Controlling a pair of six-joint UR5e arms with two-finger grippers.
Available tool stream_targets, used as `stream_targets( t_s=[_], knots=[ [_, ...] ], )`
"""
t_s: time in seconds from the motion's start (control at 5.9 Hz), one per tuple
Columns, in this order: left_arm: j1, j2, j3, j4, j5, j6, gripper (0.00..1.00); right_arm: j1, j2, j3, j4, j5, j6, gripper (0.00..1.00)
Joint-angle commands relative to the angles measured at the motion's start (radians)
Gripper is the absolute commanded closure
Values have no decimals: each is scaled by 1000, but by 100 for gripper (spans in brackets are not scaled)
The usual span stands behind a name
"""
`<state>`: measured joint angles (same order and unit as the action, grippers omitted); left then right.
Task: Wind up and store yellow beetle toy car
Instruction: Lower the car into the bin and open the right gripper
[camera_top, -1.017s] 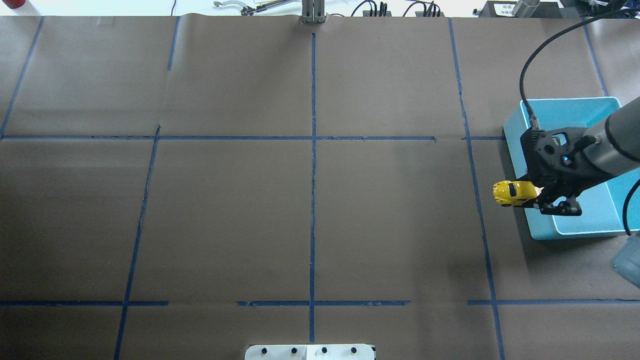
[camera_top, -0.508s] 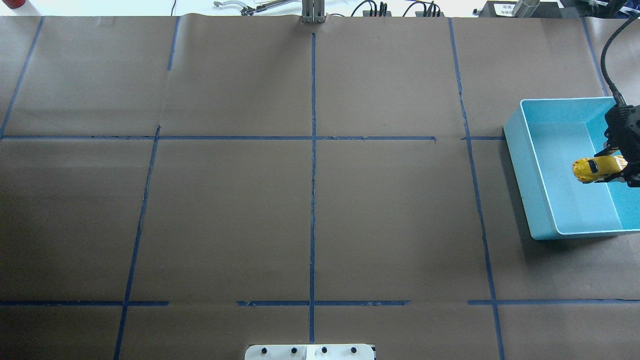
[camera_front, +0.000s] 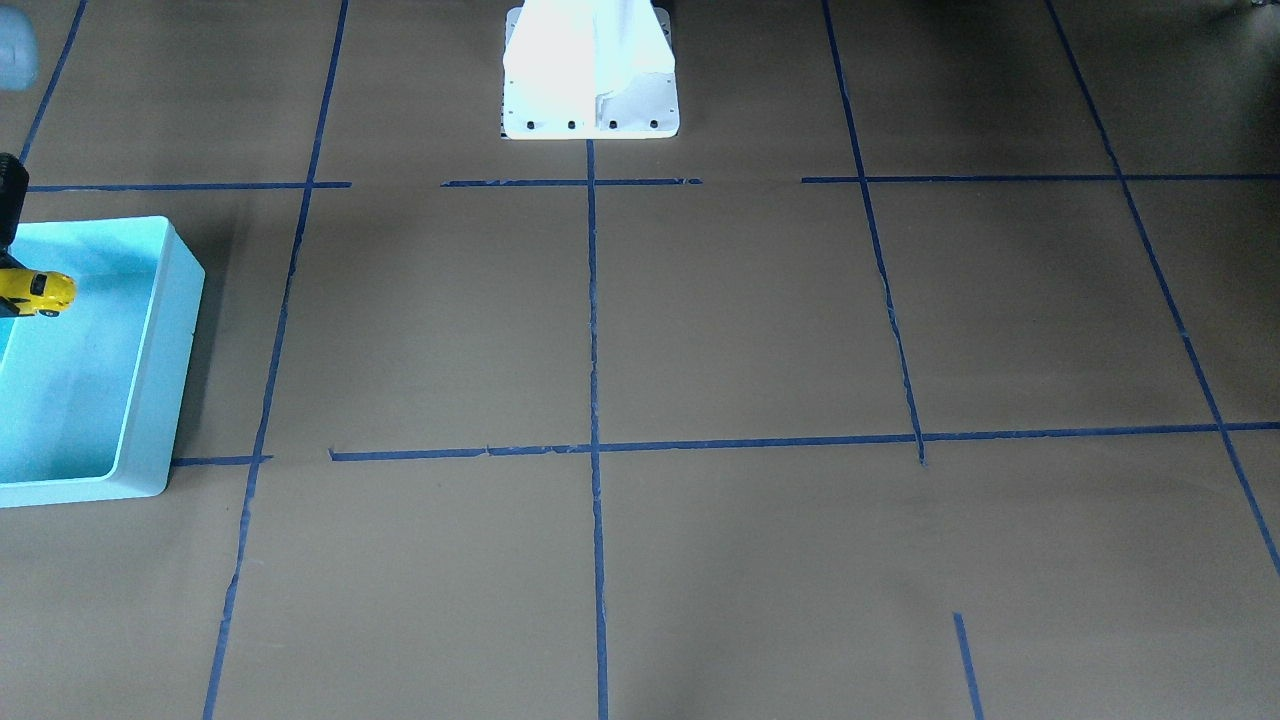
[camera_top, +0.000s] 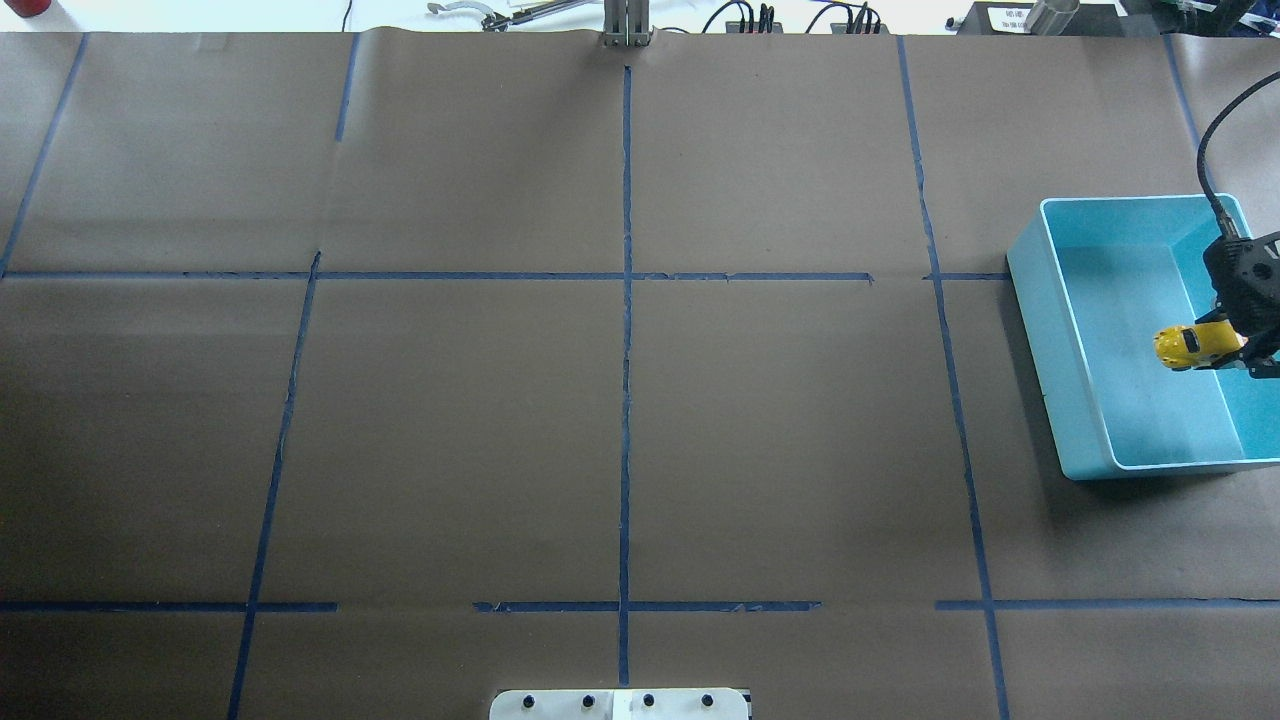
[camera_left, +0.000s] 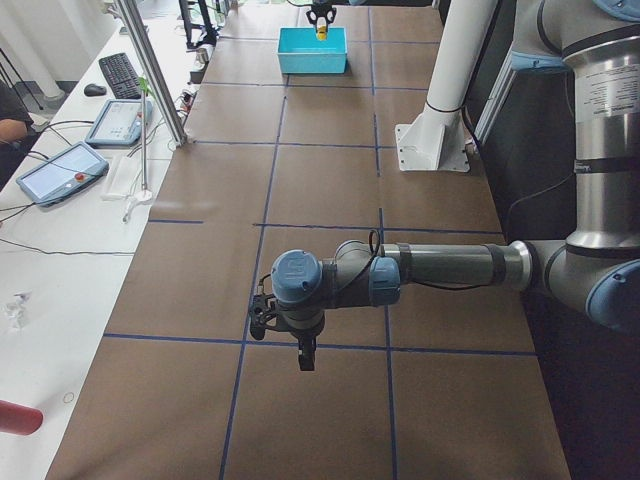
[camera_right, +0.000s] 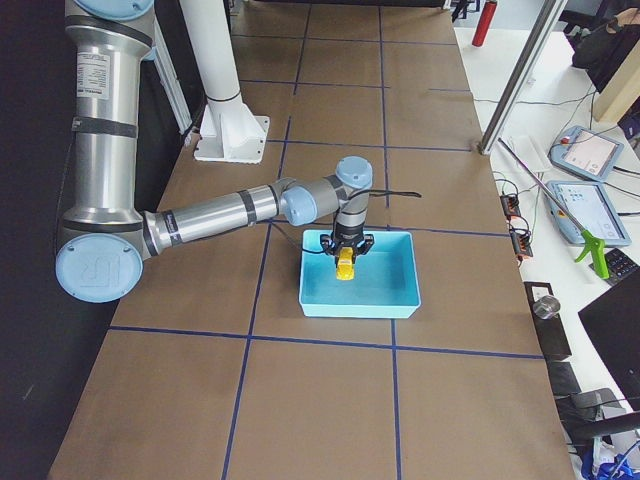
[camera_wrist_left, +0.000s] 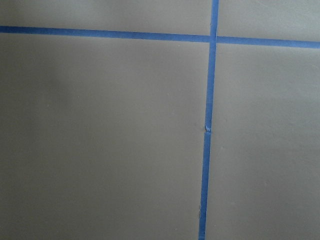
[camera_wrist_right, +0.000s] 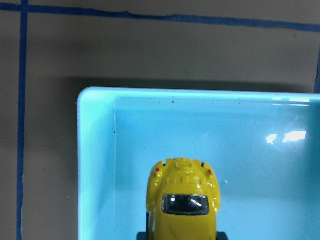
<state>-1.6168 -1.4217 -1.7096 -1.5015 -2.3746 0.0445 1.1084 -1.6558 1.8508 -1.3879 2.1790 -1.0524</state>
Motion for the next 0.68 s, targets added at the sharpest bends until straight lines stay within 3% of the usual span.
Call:
stream_targets(
  t_s=[0.0, 0.51],
  knots=[
    [0, -2, -1, 1, 0, 0, 0, -76, 2, -107, 173, -19, 94, 100],
    [0, 4, 1, 0, 0, 0, 0, -90, 33, -171, 175, -22, 97, 99]
  ],
)
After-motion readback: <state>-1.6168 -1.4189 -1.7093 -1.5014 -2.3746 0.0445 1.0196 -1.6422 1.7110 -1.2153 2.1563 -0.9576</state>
